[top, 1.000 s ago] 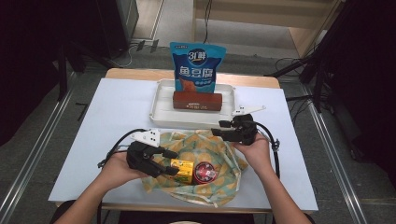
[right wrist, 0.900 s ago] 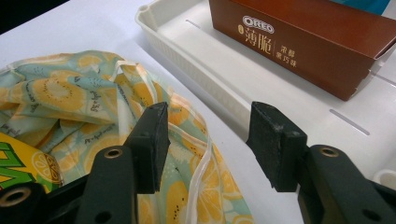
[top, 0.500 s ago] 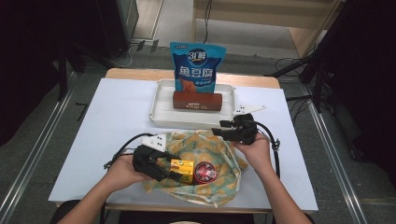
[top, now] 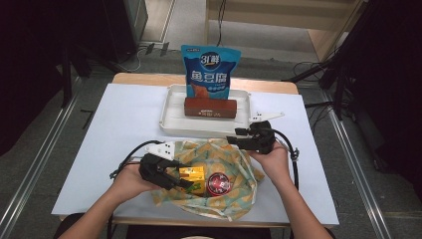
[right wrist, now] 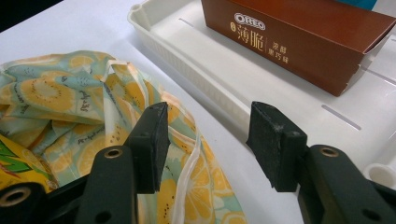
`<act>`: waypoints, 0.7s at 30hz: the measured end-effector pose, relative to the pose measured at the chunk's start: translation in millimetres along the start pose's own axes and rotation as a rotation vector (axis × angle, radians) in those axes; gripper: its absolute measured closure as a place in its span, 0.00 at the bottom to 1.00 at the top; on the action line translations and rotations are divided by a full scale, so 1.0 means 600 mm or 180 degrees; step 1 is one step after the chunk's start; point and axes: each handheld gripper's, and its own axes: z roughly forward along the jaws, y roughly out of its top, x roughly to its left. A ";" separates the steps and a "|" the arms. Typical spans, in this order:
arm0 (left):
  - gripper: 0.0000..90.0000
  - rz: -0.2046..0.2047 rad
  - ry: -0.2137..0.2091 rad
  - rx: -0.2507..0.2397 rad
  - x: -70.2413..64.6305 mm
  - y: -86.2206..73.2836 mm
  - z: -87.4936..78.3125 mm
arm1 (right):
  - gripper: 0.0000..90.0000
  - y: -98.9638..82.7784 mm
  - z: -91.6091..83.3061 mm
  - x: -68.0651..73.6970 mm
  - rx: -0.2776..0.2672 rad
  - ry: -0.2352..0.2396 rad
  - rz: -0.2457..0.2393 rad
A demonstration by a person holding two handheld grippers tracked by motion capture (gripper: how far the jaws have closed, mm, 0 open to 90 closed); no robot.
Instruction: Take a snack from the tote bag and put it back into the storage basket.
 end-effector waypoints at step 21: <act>0.57 -0.0157 0.0126 -0.0191 0.000 0.013 -0.033 | 0.52 0.000 0.001 0.002 0.0001 0.0038 -0.0038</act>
